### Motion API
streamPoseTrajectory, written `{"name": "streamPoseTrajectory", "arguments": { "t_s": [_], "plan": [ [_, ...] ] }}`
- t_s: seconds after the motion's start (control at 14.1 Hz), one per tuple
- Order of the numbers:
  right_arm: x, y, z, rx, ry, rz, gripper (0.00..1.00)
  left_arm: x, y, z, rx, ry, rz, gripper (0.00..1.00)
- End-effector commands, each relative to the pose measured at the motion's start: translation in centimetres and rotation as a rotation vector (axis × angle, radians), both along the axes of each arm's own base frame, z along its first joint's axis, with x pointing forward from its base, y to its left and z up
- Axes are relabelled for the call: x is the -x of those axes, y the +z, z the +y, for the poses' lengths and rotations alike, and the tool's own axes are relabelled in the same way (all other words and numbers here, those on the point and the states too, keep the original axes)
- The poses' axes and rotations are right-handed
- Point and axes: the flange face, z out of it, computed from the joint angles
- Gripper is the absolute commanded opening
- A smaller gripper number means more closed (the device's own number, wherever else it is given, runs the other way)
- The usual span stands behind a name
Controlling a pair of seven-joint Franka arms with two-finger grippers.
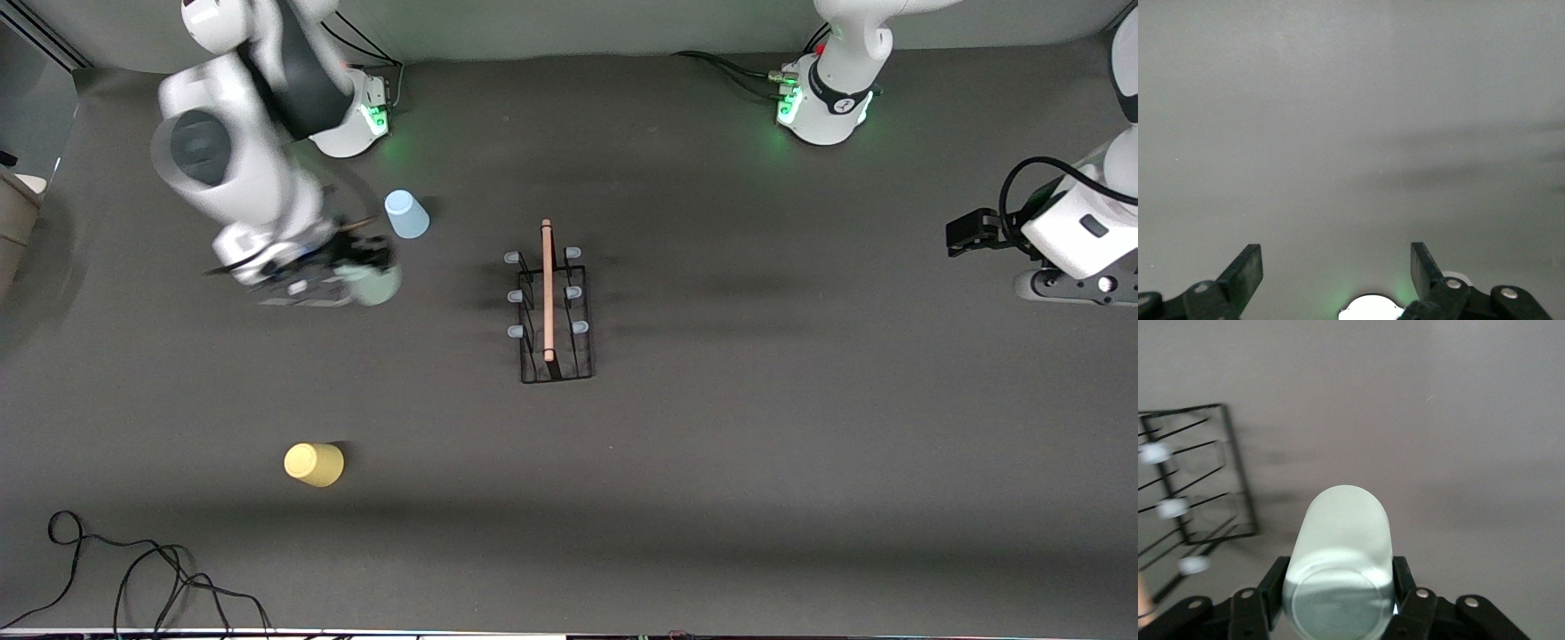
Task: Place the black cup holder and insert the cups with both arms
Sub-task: 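Carry the green cup with the right gripper into a rack slot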
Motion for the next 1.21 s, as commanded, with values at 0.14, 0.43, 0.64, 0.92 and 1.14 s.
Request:
{"name": "streamPoseTrajectory", "arguments": {
  "t_s": [0.14,0.43,0.64,0.92,1.14],
  "plan": [
    [4.6,-0.5,11.9,-0.024,-0.148,-0.038,0.28,0.9,0.8,0.3,0.007,-0.01,-0.025,0.99],
    [5.4,-3.0,16.7,-0.026,-0.188,-0.062,0.28,0.7,0.5,0.2,0.01,-0.01,-0.02,0.99],
    [5.3,-4.6,16.5,-0.019,-0.181,-0.067,0.28,0.6,0.5,0.2,0.01,-0.01,-0.023,0.99],
    [5.3,-7.3,15.0,-0.015,-0.187,-0.077,0.28,0.7,0.4,0.3,0.01,-0.008,-0.015,1.0],
    [5.6,-9.3,14.4,-0.023,-0.182,-0.09,0.28,0.8,0.5,0.3,0.01,-0.008,-0.014,1.0]
  ]
}}
